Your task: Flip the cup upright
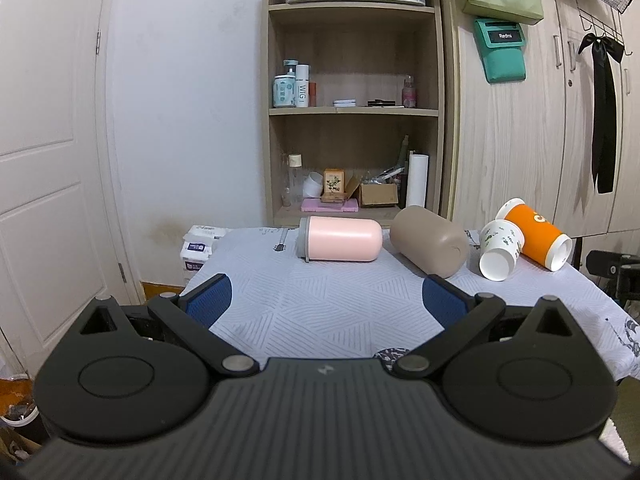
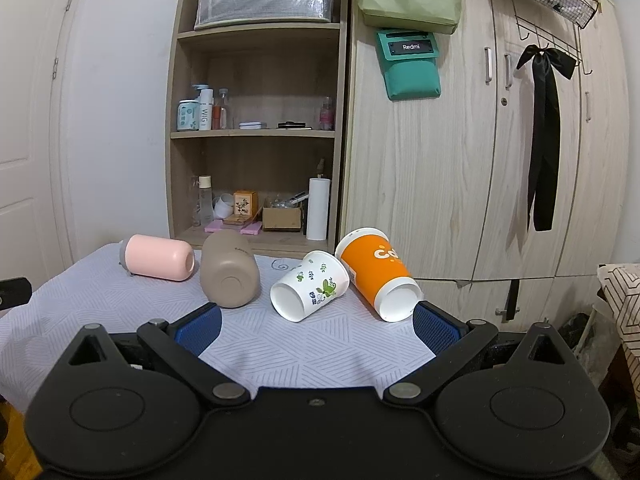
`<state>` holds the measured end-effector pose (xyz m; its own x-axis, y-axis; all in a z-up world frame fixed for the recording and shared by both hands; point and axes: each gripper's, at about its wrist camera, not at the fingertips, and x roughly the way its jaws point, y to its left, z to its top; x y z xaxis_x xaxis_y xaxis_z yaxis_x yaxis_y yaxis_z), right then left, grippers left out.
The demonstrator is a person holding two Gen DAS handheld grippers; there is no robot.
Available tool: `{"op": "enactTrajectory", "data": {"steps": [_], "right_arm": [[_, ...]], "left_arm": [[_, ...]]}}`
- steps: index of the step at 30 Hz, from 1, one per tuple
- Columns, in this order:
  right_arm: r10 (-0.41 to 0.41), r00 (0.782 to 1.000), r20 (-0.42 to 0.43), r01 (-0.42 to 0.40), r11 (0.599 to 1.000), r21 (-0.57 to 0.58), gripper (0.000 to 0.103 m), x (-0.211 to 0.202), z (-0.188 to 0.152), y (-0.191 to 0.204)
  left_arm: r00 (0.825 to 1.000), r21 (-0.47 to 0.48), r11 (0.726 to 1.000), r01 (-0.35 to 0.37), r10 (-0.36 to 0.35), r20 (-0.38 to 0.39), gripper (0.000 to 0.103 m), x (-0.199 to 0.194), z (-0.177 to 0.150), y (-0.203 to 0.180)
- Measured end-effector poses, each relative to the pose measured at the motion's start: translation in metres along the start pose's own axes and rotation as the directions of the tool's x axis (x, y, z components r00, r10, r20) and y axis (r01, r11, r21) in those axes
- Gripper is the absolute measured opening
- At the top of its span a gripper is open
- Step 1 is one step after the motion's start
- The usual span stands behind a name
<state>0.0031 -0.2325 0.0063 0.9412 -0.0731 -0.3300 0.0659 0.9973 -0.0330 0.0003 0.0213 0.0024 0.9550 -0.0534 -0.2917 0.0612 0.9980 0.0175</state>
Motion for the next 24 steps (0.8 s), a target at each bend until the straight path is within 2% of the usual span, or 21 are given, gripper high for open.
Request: {"op": "enactTrajectory", "data": {"steps": [24], "right_arm": [[0.007, 1.000, -0.010, -0.007, 1.000, -0.021, 0.103, 0.0016, -0.0036, 0.0046]], "left_arm": [[1.000, 0.018, 1.000, -0.005, 0.005, -0.007, 0.103, 0.0004, -0.0020, -0.0009]]}}
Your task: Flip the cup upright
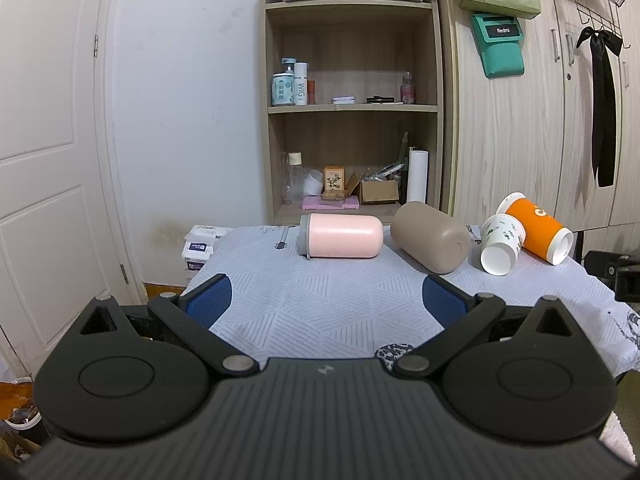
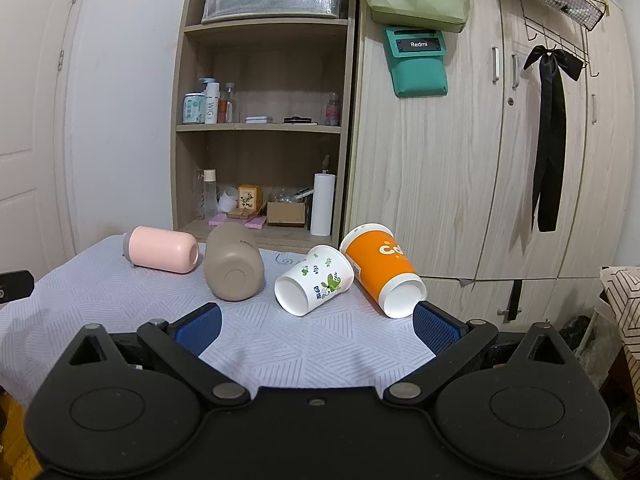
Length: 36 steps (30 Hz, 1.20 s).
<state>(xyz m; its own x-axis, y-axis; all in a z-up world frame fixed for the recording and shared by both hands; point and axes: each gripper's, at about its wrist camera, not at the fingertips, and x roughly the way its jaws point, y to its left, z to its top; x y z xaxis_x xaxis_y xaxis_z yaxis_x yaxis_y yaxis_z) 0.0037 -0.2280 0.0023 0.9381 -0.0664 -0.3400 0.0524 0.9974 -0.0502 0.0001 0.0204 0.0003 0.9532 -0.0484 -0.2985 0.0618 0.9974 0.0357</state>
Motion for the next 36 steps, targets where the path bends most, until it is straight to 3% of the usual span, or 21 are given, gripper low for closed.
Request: {"op": "enactTrajectory", "data": {"steps": [16, 22, 26, 30, 33, 36], "right_arm": [[0.010, 1.000, -0.018, -0.010, 1.000, -0.005, 0.103, 0.007, -0.007, 0.000], [0.117, 0.993, 0.032, -0.116, 0.993, -0.024, 0.103, 0.014, -0.007, -0.002], [0.235, 0.972, -0.016, -0.236, 0.970, -0.054, 0.103, 0.037, 0.015, 0.001], [0.374, 0.912, -0.169, -0.390, 0.918, -0.076, 0.103, 0.077, 0.044, 0.010], [0.404, 0.875, -0.265, -0.445, 0.888, -0.115, 0.103, 0.110, 0.059, 0.022], [0.390, 0.864, -0.319, -0.452, 0.879, -0.151, 0.103, 0.140, 0.069, 0.034]], "left_arm": [[0.999, -0.014, 1.000, 0.018, -0.018, -0.029, 0.103, 0.004, -0.002, 0.000], [0.995, -0.049, 0.997, 0.067, -0.070, -0.075, 0.103, 0.024, 0.008, -0.003], [0.981, -0.100, 0.988, 0.115, -0.129, -0.147, 0.103, 0.052, 0.024, -0.004], [0.947, -0.226, 0.963, 0.148, -0.204, -0.248, 0.103, 0.091, 0.033, 0.001], [0.935, -0.280, 0.949, 0.147, -0.225, -0.274, 0.103, 0.119, 0.038, 0.004], [0.927, -0.305, 0.942, 0.142, -0.234, -0.292, 0.102, 0.143, 0.042, 0.006]]}}
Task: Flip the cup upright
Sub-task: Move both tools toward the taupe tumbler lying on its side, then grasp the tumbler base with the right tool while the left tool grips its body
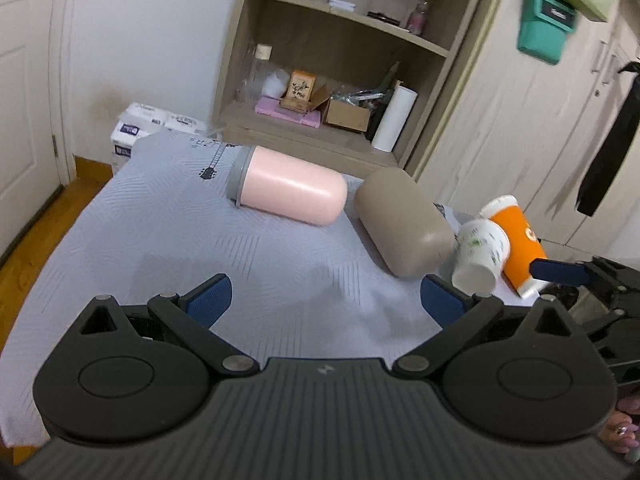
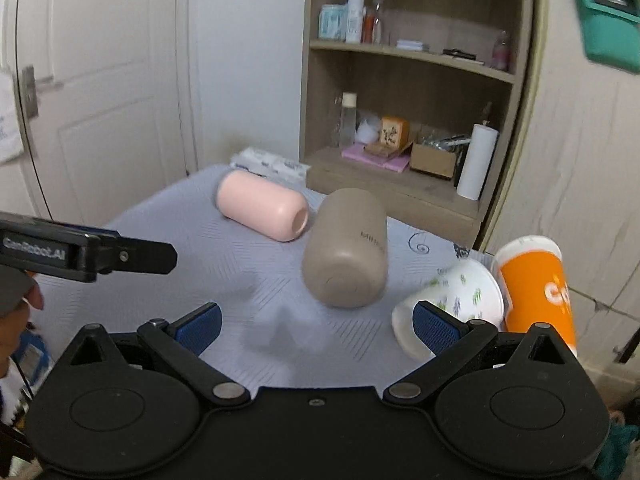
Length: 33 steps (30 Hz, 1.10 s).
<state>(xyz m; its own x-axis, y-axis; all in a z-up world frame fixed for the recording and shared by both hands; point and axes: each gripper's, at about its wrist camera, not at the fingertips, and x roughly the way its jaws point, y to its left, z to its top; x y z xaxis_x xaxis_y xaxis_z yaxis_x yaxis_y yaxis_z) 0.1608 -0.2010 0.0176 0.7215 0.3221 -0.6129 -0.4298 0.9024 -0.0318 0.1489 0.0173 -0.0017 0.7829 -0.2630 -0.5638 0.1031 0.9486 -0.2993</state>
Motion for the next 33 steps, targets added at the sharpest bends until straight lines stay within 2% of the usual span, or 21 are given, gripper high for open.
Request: {"op": "enactTrajectory", "data": {"steps": [5, 10, 15, 16, 20, 26, 30, 33], "right_arm": [[0.033, 0.998, -0.063, -0.034, 0.999, -0.015, 0.103, 0.045, 0.016, -0.007], [-0.034, 0.997, -0.075, 0.032, 0.999, -0.021, 0.103, 0.082, 0.020, -0.013], [-0.068, 0.994, -0.081, 0.065, 0.997, -0.040, 0.101, 0.102, 0.021, -0.017], [-0.068, 0.994, -0.080, 0.065, 0.997, -0.046, 0.095, 0.104, 0.021, -0.017], [-0.060, 0.994, -0.089, 0.055, 0.997, -0.057, 0.084, 0.110, 0.021, -0.018], [-0.071, 0.994, -0.088, 0.065, 0.996, -0.063, 0.083, 0.110, 0.025, -0.014], [-0.061, 0.995, -0.074, 0.057, 0.997, -0.056, 0.083, 0.098, 0.026, -0.010], [-0.059, 0.996, -0.067, 0.056, 0.997, -0.054, 0.083, 0.087, 0.026, -0.005]], "left_arm": [[0.995, -0.076, 0.995, 0.069, -0.073, -0.062, 0.101, 0.037, 0.019, 0.006], [0.986, -0.204, 0.971, 0.124, -0.144, -0.086, 0.101, 0.058, 0.019, 0.020], [0.975, -0.254, 0.954, 0.158, -0.191, -0.110, 0.101, 0.077, 0.019, 0.024], [0.975, -0.261, 0.952, 0.158, -0.193, -0.113, 0.101, 0.080, 0.019, 0.025], [0.971, -0.278, 0.945, 0.173, -0.211, -0.111, 0.101, 0.086, 0.022, 0.027], [0.962, -0.300, 0.933, 0.198, -0.243, -0.123, 0.101, 0.091, 0.022, 0.030], [0.958, -0.306, 0.928, 0.213, -0.260, -0.121, 0.101, 0.087, 0.022, 0.030], [0.949, -0.319, 0.918, 0.236, -0.289, -0.127, 0.101, 0.083, 0.021, 0.030]]}}
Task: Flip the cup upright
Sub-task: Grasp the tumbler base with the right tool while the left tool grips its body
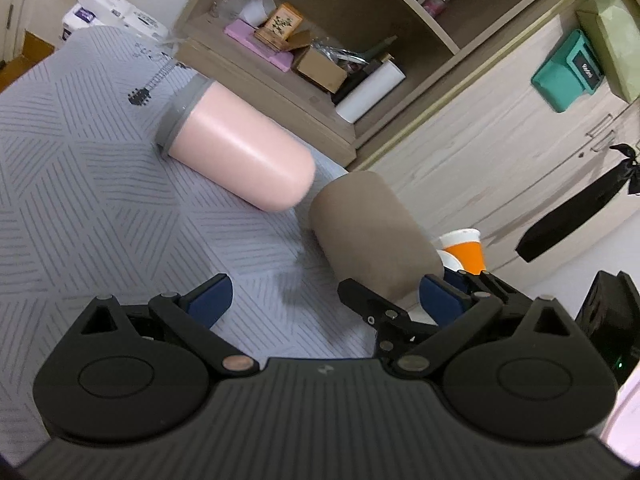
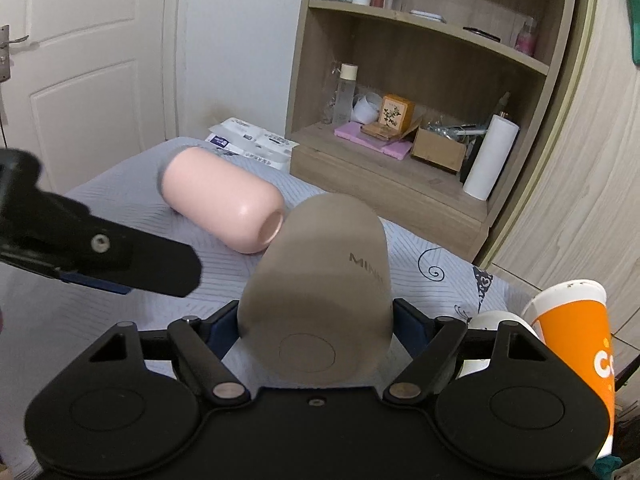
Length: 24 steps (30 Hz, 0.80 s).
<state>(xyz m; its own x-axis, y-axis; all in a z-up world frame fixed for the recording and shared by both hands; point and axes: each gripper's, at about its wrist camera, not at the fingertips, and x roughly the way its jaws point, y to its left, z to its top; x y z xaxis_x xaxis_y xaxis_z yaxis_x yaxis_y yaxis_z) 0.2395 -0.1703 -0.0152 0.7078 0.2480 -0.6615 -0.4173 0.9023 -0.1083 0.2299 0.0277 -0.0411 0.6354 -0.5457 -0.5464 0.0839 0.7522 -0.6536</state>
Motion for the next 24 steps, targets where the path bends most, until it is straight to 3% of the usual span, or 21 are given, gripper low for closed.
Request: {"op": "enactTrajectory", "data": {"steps": [16, 24], "right_arm": [[0.027, 0.999, -0.018, -0.025, 0.997, 0.076, 0.083, -0.062, -0.028, 0.015], [0.062, 0.997, -0.054, -0.050, 0.981, 0.187, 0.083, -0.081, -0.053, 0.015]], "left_arm": [[0.994, -0.010, 0.995, 0.097, -0.098, -0.053, 0.101, -0.037, -0.025, -0.012], [0.986, -0.016, 0.992, 0.125, -0.126, -0.113, 0.101, -0.041, -0.040, -0.021]]}}
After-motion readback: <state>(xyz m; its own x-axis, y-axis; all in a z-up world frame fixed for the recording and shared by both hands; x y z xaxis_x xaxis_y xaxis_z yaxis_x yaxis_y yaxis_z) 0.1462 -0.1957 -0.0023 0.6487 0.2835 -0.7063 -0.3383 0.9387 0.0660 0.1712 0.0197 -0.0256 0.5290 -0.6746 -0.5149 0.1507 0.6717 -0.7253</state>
